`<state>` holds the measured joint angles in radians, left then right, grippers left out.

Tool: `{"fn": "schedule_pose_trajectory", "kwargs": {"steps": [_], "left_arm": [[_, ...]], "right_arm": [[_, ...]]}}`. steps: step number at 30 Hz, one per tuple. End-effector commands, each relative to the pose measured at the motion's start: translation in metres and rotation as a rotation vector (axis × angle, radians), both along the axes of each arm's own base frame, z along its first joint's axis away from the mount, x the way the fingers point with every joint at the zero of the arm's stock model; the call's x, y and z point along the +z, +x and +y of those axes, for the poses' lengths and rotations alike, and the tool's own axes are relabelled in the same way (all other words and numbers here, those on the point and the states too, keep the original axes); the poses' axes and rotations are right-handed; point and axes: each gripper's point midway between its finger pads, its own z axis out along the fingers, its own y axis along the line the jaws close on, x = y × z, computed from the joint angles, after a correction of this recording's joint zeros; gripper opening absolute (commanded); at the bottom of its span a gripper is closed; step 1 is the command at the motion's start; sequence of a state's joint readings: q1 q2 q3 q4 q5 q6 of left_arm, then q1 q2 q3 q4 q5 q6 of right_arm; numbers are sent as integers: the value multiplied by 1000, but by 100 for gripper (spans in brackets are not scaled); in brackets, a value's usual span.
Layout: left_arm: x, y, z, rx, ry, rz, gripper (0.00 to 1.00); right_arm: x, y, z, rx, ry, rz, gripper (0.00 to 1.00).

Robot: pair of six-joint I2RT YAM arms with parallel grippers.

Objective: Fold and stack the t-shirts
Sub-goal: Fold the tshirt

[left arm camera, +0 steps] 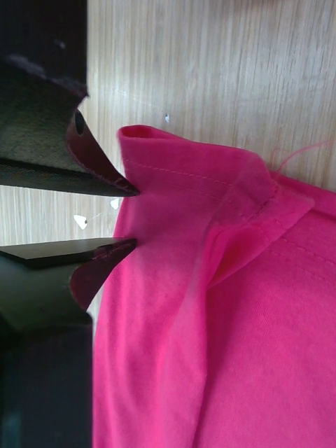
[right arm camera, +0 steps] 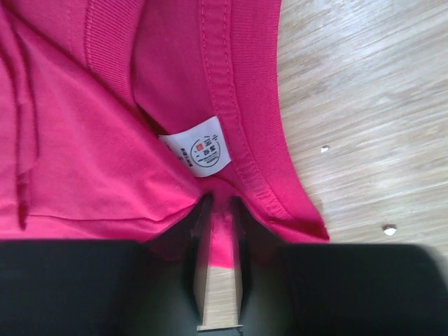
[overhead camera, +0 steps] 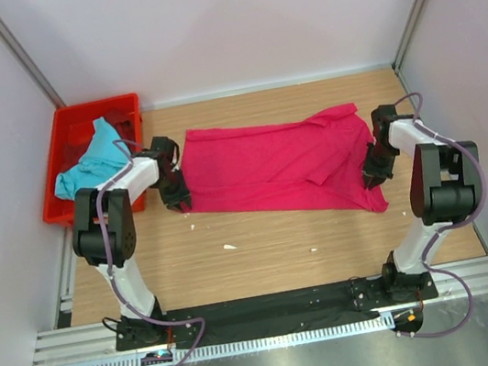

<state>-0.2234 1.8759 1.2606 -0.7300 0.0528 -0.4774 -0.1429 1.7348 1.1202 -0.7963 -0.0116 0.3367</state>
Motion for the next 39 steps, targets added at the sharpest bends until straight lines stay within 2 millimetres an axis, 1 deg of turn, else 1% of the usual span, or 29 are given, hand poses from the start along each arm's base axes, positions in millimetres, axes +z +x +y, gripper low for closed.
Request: {"fn": "schedule_pose_trajectory", "kwargs": {"steps": [1,3,6,9,11,12,15,16,17,18,19,20,22,23,24,25,26,27,29,30,31,32,33,34,35,36,37,38,39], "left_arm": [[-3,7,-1,-17,12,-8,31],[-8,6,1,-18,24,2,30],[-12,6,4,-16,40,11,30],[-16,5,6,-14,52,16,29],[-18,6,6,-13,54,20,29],[-18,6,6,-11,54,22,29],[-19,8,6,-11,54,20,29],[-19,8,6,-11,54,23,28],[-19,7,6,-11,55,25,28],[-17,8,6,-11,55,18,28],[-16,7,5,-14,54,22,27],[-12,8,6,-11,52,8,27],[-6,6,5,-13,47,6,27],[4,4,5,-10,42,-2,31],[9,2,4,-7,35,-7,34],[15,0,5,-2,34,-14,38],[22,-2,5,7,27,-26,44],[35,-3,4,10,18,-57,47],[49,-3,5,17,15,-89,49],[60,2,4,17,7,-122,49],[64,6,2,14,-4,-139,49],[73,16,-1,12,-21,-174,48],[70,22,-6,-3,-36,-173,48],[71,25,-15,-23,-79,-170,48],[76,36,-23,-41,-111,-185,48],[75,40,-26,-54,-124,-183,49],[64,43,-27,-57,-119,-156,50],[65,53,-26,-54,-105,-178,53],[62,57,-25,-58,-93,-177,54]], "right_arm": [[3,5,-8,8,-49,-14,12],[10,4,-18,-15,-109,-11,1],[28,-2,-33,-62,-195,-1,1],[45,-3,-32,-101,-197,-35,1],[48,-4,-33,-115,-204,-44,1],[48,-4,-35,-121,-219,-46,1],[39,-1,-40,-113,-241,-19,1],[31,2,-40,-103,-240,-5,1],[27,5,-41,-102,-240,-5,1],[24,9,-42,-102,-242,-7,1],[18,9,-42,-95,-242,16,1],[17,10,-43,-92,-244,23,2],[18,9,-44,-86,-251,35,14],[23,8,-45,-82,-260,28,21],[29,9,-46,-76,-265,21,30],[34,10,-46,-65,-273,10,35],[43,11,-46,-60,-284,-11,39],[53,15,-43,-45,-290,-27,45],[66,23,-33,-13,-280,-69,49],[74,30,-27,0,-269,-96,52],[76,35,-17,20,-254,-115,54],[76,39,-5,29,-199,-134,57],[75,48,1,29,-171,-163,59],[72,51,6,24,-140,-169,61],[69,55,10,14,-118,-172,62],[63,62,18,2,-68,-176,63],[60,66,22,-11,-49,-180,64],[57,69,23,-21,-40,-182,64],[56,76,27,-35,-18,-195,64]]}}
